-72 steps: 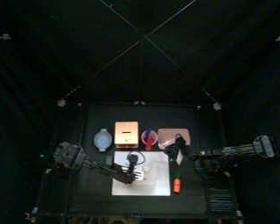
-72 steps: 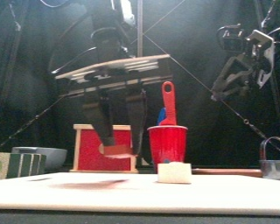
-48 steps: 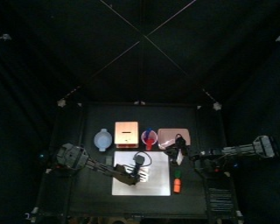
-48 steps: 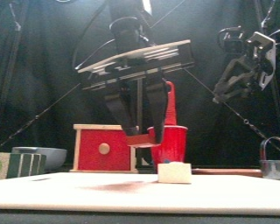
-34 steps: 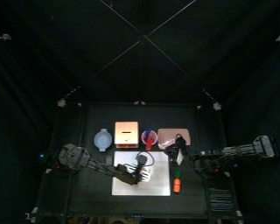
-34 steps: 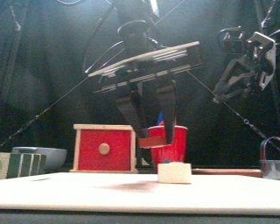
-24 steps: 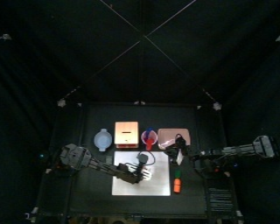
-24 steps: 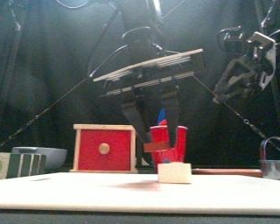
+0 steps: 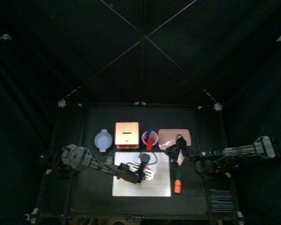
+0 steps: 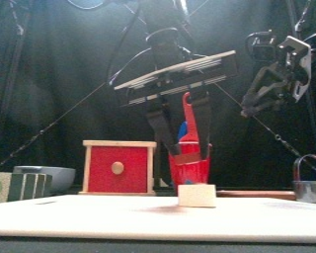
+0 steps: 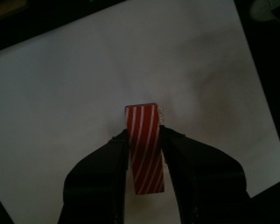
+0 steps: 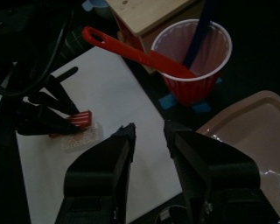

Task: Put salmon on top of rice

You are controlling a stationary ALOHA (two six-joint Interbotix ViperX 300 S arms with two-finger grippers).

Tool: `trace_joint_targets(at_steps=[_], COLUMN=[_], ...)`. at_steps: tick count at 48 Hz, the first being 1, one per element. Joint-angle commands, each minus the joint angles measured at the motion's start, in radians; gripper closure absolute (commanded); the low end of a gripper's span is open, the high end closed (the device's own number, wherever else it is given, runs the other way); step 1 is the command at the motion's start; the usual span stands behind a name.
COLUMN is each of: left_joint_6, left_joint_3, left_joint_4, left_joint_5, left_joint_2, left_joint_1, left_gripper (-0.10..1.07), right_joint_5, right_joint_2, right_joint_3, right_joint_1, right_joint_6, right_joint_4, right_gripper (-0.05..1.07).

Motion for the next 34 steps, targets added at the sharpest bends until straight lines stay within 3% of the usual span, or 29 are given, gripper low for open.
trace_joint_targets(at_steps=[1, 34], left_joint_6=[0.000, 0.000], left_joint_3=[-0.032, -0.055], left_joint_4=[0.005, -0.038], left_joint_5=[-0.002, -0.012], left_joint_2=[-0.009, 0.049], left_joint_1=[0.003, 0.003], left_gripper=[0.33, 0.33], right_joint_5=[0.000, 0.000], right_joint_2=[-0.006, -0.006], right_joint_3=[-0.012, -0.009], right_joint_1=[0.002, 0.002], right_joint_6=[-0.002, -0.002], right_joint_4=[0.000, 0.002], right_gripper=[0.30, 0.30])
